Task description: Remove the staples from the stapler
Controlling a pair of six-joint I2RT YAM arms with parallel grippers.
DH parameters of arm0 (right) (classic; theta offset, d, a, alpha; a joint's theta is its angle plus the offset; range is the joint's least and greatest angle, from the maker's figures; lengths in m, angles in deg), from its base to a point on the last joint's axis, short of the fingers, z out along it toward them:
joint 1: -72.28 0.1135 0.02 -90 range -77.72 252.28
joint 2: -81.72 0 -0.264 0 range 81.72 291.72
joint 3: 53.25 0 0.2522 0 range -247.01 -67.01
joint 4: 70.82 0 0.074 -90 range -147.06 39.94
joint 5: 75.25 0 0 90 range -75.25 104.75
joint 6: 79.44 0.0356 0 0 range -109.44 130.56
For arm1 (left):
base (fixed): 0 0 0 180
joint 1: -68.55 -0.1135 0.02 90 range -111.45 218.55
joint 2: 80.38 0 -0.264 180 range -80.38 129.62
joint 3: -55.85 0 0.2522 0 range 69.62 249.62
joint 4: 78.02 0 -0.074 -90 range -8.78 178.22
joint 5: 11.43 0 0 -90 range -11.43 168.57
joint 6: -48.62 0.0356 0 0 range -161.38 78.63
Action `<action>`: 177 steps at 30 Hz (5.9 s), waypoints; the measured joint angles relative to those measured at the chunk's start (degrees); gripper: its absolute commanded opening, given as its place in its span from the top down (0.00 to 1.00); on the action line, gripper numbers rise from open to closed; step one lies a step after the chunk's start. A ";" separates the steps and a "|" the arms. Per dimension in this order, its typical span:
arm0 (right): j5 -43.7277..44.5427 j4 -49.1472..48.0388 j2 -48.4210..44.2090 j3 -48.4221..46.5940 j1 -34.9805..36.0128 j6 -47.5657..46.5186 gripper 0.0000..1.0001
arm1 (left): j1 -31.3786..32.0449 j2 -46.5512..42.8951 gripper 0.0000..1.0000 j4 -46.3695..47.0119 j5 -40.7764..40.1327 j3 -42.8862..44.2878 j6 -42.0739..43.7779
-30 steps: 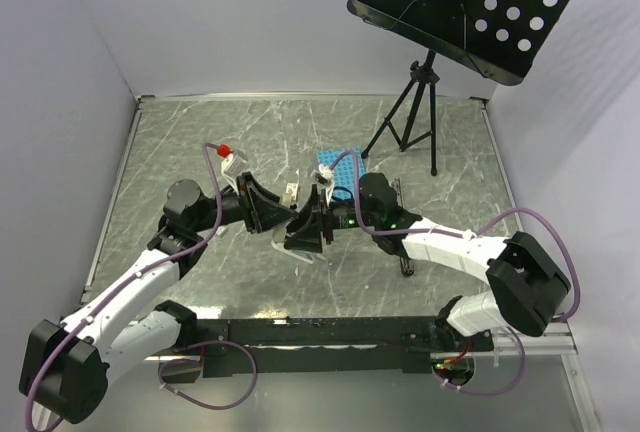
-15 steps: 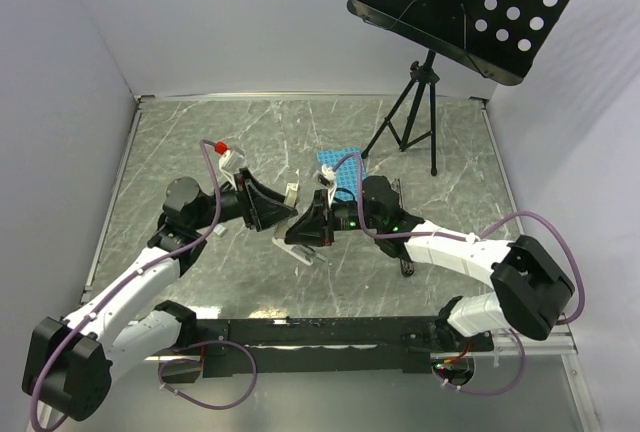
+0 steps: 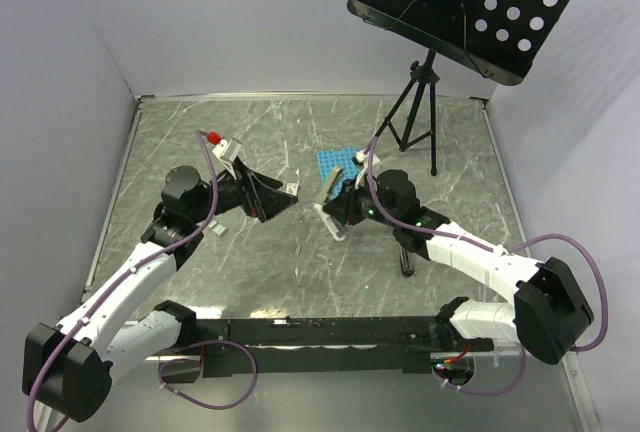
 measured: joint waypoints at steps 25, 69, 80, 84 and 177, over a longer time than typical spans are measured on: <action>36.22 40.30 17.92 -10.67 -31.69 0.13 0.85 | 0.00 -7.80 0.03 -11.67 -14.36 1.57 6.36; 28.26 45.11 -6.23 -14.67 -17.77 -1.16 0.00 | -6.38 7.23 0.28 -37.46 -58.75 11.76 -12.00; 20.74 40.00 -9.14 -13.84 -13.07 -1.18 0.00 | -25.38 27.69 0.99 -45.59 -61.05 14.86 -22.60; 19.06 39.30 -10.82 -13.55 -13.07 -1.73 0.00 | -26.80 36.06 0.99 -46.60 -58.84 16.61 -22.21; 14.71 34.58 18.58 -20.87 10.29 7.43 0.30 | -8.41 22.73 0.99 -46.73 -42.34 4.09 -27.85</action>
